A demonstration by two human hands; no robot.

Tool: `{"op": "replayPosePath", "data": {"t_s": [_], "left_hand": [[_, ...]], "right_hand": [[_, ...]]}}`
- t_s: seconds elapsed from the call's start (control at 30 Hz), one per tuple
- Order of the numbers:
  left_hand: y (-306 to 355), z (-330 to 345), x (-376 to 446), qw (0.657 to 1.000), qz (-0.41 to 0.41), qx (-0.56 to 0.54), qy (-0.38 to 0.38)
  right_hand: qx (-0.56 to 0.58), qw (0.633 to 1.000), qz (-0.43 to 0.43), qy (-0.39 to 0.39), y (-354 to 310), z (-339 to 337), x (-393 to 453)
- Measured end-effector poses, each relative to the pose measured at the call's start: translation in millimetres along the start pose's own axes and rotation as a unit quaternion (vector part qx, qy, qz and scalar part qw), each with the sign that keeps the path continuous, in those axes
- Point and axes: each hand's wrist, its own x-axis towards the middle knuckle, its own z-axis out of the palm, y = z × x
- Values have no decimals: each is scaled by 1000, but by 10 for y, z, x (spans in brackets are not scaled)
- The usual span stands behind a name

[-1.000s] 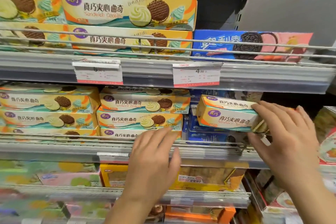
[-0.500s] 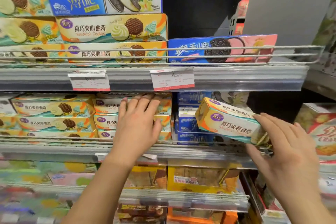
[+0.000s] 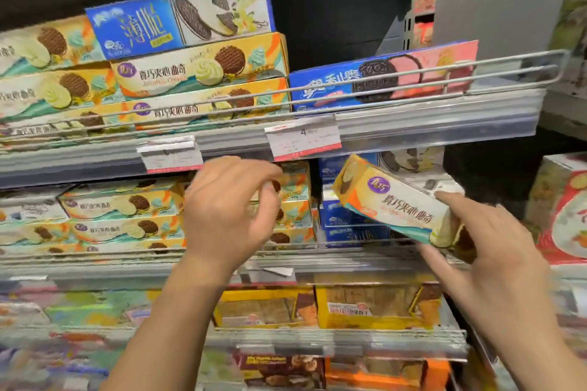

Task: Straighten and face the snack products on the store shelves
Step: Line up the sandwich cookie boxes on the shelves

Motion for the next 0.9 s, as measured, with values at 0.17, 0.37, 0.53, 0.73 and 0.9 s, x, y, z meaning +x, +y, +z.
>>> {"op": "replayPosePath", "data": {"t_s": [0.17, 0.37, 0.53, 0.73, 0.9], "left_hand": [[-496, -277, 652, 996, -7, 32, 83], [-1140, -431, 1470, 996, -3, 89, -2], [-1374, -464, 1721, 984, -12, 139, -112], [-1279, -520, 1729, 984, 2, 129, -120], [-1192, -630, 1733, 986, 35, 140, -83]], "right_hand": [[-16, 1000, 4, -21, -261, -39, 33], [-34, 999, 16, 33, -642, -136, 108], [-77, 995, 19, 55, -813, -109, 162], [-91, 993, 0, 76, -1016, -147, 132], [-107, 991, 2, 77, -1110, -250, 200]]}}
